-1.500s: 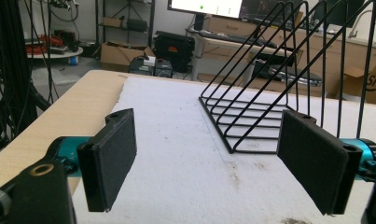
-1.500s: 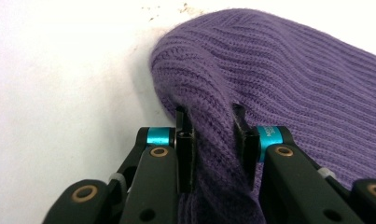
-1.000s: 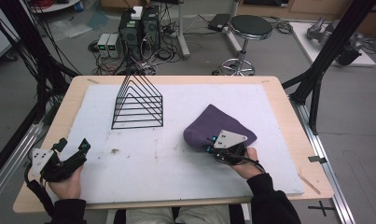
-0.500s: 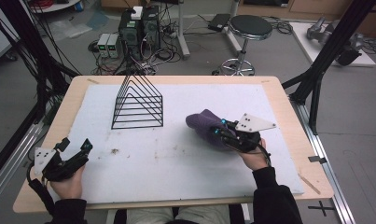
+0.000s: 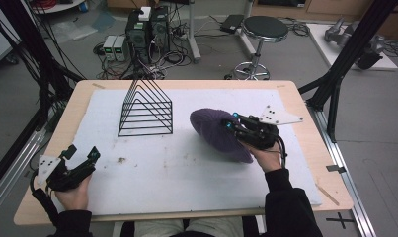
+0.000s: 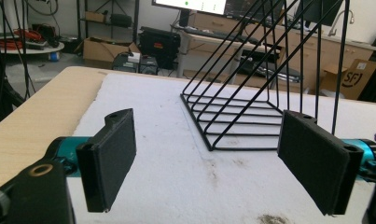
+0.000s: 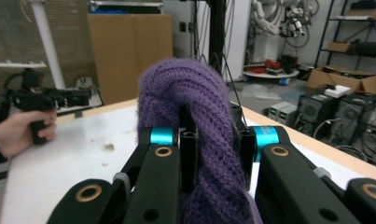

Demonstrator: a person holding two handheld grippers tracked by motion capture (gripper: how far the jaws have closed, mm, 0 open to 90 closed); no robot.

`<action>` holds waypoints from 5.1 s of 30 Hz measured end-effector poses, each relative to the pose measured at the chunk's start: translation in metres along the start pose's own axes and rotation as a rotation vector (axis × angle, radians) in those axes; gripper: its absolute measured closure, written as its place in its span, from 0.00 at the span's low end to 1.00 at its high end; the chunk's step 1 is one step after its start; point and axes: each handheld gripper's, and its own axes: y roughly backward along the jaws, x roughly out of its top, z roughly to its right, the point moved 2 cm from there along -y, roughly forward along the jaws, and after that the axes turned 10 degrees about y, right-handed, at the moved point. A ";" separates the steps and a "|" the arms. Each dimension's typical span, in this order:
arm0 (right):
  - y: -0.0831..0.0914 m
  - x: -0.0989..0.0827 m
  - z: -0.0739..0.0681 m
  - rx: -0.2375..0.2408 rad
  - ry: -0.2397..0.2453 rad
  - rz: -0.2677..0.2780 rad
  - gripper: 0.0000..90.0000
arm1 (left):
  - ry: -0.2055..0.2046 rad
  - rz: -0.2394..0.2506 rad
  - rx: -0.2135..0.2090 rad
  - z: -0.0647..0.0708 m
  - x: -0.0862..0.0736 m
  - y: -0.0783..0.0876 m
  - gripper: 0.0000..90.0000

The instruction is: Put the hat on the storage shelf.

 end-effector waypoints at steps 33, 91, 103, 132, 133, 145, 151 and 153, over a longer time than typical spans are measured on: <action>-0.059 0.095 -0.011 0.249 -0.029 0.185 0.86 | -0.031 -0.094 -0.497 0.051 0.037 -0.025 0.14; -0.085 0.103 -0.004 0.386 -0.059 0.231 0.84 | -0.217 -0.288 -0.938 0.126 0.037 -0.090 0.89; -0.079 0.098 0.013 0.194 -0.046 0.181 0.84 | -0.063 -0.168 -0.786 0.094 0.059 -0.089 0.93; -0.131 0.146 0.018 0.085 -0.051 0.172 0.84 | 0.032 -0.126 -0.769 0.071 0.111 -0.101 0.93; -0.134 0.148 0.018 0.085 -0.048 0.163 0.84 | 0.027 -0.126 -0.761 0.071 0.112 -0.102 0.93; -0.152 0.164 0.024 0.026 -0.018 0.161 0.84 | 0.004 -0.097 -0.722 0.064 0.138 -0.113 0.93; -0.155 0.166 0.028 -0.012 -0.030 0.179 0.84 | 0.007 -0.079 -0.708 0.065 0.145 -0.117 0.93; -0.156 0.166 0.028 -0.018 -0.035 0.185 0.84 | 0.017 -0.065 -0.704 0.065 0.147 -0.118 0.93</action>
